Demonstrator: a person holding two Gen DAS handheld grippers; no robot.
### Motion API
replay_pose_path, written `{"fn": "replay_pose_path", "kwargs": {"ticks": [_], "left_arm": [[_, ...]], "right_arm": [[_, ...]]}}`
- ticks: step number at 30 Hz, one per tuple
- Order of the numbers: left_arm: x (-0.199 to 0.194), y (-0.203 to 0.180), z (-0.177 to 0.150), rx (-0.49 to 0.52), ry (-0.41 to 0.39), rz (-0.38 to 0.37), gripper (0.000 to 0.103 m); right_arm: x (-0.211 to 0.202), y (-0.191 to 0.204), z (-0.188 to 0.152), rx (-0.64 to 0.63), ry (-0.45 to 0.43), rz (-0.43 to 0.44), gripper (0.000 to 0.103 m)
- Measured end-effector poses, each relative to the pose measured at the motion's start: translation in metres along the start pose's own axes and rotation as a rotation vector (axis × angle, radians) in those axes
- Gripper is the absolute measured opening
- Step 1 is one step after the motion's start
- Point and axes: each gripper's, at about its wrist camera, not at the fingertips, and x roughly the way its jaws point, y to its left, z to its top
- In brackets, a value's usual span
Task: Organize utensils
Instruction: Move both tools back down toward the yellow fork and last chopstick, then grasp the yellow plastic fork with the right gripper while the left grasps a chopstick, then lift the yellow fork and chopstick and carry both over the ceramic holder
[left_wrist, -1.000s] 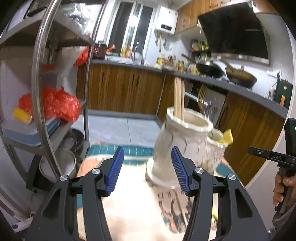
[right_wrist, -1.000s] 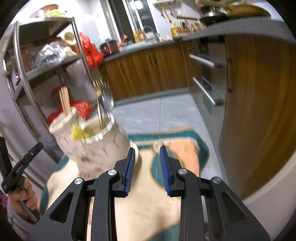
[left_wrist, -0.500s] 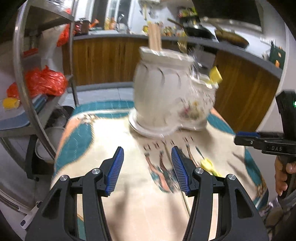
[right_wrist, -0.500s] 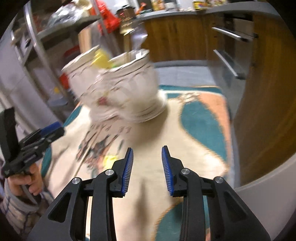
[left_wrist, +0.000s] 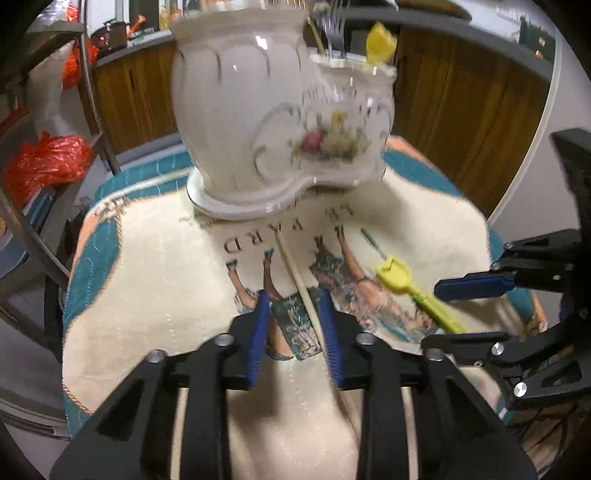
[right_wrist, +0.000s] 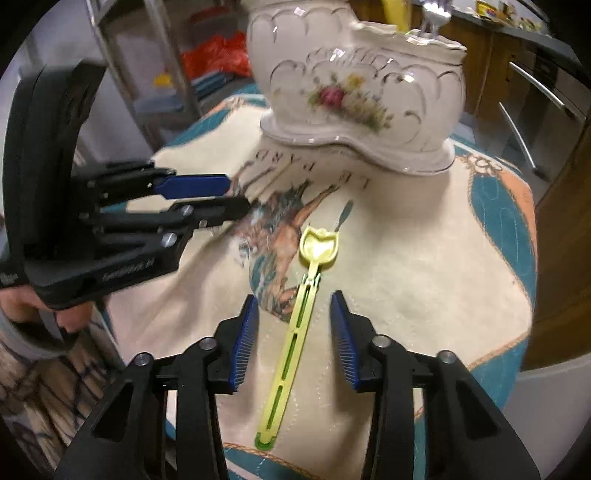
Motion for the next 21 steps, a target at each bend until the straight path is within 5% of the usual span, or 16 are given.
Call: {"fn": "replay_pose_path", "kwargs": {"ticks": [2,4,21], "left_arm": [[0.001,-0.001,-0.001,0.011,0.001,0.015,0.019],[0.000,-0.001,-0.001,0.016,0.011,0.022,0.015],[0.004,0.017,0.021,0.158,0.296,-0.043,0.011]], "right_arm": [[0.000,-0.002,0.001,0.006,0.004,-0.010,0.017],[0.000,-0.004,0.001,0.005,0.009,-0.012,0.013],[0.013,0.004,0.034,-0.212,0.316,-0.094,0.012]]}}
